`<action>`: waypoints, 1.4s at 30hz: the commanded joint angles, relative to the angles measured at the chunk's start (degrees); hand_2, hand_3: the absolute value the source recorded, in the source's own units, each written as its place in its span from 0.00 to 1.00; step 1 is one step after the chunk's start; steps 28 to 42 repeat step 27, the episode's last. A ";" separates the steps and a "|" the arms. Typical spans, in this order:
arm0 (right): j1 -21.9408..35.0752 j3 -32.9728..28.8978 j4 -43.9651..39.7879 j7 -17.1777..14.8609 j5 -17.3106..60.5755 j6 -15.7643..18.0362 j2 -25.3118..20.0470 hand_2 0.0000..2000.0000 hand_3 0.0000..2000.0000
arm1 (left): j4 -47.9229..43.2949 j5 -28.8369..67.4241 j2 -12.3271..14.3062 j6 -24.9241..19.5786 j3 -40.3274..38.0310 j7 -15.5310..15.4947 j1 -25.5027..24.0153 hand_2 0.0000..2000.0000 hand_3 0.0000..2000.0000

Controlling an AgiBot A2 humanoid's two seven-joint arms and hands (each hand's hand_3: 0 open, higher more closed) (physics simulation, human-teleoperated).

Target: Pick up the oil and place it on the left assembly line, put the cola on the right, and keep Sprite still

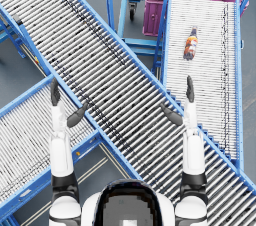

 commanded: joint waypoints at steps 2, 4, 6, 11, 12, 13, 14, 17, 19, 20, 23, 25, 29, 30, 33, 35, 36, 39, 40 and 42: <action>-0.91 0.86 0.47 -0.45 -1.90 0.45 0.59 0.00 0.00 | -0.11 -2.10 -0.86 0.45 1.41 0.45 -0.90 0.00 0.00; -1.83 1.75 0.96 -0.92 -3.87 0.91 1.19 0.00 0.00 | -0.23 -4.27 -1.75 0.92 2.87 0.92 -1.80 0.00 0.00; -2.77 2.65 1.46 -1.39 -5.86 1.38 1.81 0.00 0.00 | -0.34 -6.47 -2.65 1.39 4.36 1.39 -2.71 0.00 0.00; -5.13 4.93 2.74 -2.59 -10.90 2.56 3.38 0.00 0.00 | -0.63 -12.03 -4.92 2.59 8.11 2.58 -5.00 0.00 0.00; -5.60 5.39 2.99 -2.83 -11.91 2.80 3.69 0.00 0.00 | -0.69 -13.15 -5.38 2.83 8.86 2.82 -5.45 0.00 0.00; -6.07 5.85 3.25 -3.07 -12.93 3.04 4.00 0.00 0.00 | -0.74 -14.26 -5.84 3.07 9.61 3.06 -5.91 0.00 0.00; -6.55 6.31 3.51 -3.31 -13.94 3.27 4.32 0.00 0.00 | -0.80 -15.38 -6.29 3.31 10.37 3.30 -6.37 0.00 0.00; -8.38 8.09 4.49 -4.25 -17.86 4.19 5.53 0.00 0.00 | -1.01 -19.71 -8.06 4.24 13.28 4.23 -8.15 0.00 0.00; -8.77 8.46 4.70 -4.44 -18.68 4.39 5.78 0.00 0.00 | -1.05 -20.62 -8.43 4.44 13.90 4.43 -8.52 0.00 0.00; -8.88 8.57 4.76 -4.50 -18.93 4.44 5.86 0.00 0.00 | -1.06 -20.89 -8.54 4.49 14.08 4.48 -8.63 0.00 0.00; -9.05 8.76 4.86 -4.59 -19.32 4.54 5.97 0.00 0.00 | -1.09 -21.32 -8.70 4.59 14.38 4.58 -8.79 0.00 0.00; -9.09 8.81 4.88 -4.62 -19.44 4.56 6.00 0.00 0.00 | -1.09 -21.44 -8.75 4.61 14.46 4.60 -8.84 0.00 0.00; -9.12 8.83 4.90 -4.63 -19.49 4.58 6.01 0.00 0.00 | -1.09 -21.51 -8.77 4.63 14.51 4.62 -8.86 0.00 0.00; -9.12 8.83 4.90 -4.63 -19.49 4.58 6.01 0.00 0.00 | -1.09 -21.51 -8.77 4.63 14.51 4.62 -8.86 0.00 0.00; -9.12 8.83 4.90 -4.63 -19.49 4.58 6.01 0.00 0.00 | -1.09 -21.51 -8.77 4.63 14.51 4.62 -8.86 0.00 0.00; -9.12 8.83 4.90 -4.63 -19.49 4.58 6.01 0.00 0.00 | -1.09 -21.51 -8.77 4.63 14.51 4.62 -8.86 0.00 0.00; -9.12 8.83 4.90 -4.63 -19.49 4.58 6.01 0.00 0.00 | -1.09 -21.51 -8.77 4.63 14.51 4.62 -8.86 0.00 0.00; -9.12 8.83 4.90 -4.63 -19.49 4.58 6.01 0.00 0.00 | -1.09 -21.51 -8.77 4.63 14.51 4.62 -8.86 0.00 0.00; -9.12 8.83 4.90 -4.63 -19.49 4.58 6.01 0.00 0.00 | -1.09 -21.51 -8.77 4.63 14.51 4.62 -8.86 0.00 0.00; -9.12 8.83 4.90 -4.63 -19.49 4.58 6.01 0.00 0.00 | -1.09 -21.51 -8.77 4.63 14.51 4.62 -8.86 0.00 0.00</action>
